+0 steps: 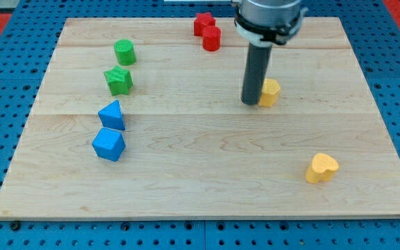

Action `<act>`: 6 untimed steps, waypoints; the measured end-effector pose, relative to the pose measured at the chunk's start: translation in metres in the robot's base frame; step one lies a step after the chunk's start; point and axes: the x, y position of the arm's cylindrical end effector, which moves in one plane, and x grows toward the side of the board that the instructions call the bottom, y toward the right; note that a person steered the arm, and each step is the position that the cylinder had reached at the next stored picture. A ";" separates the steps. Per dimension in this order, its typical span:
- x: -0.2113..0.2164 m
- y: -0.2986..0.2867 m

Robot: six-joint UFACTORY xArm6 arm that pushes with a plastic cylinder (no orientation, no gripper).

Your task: Push the yellow hexagon towards right and down

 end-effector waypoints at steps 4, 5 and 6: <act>-0.012 0.015; 0.037 -0.027; 0.072 0.010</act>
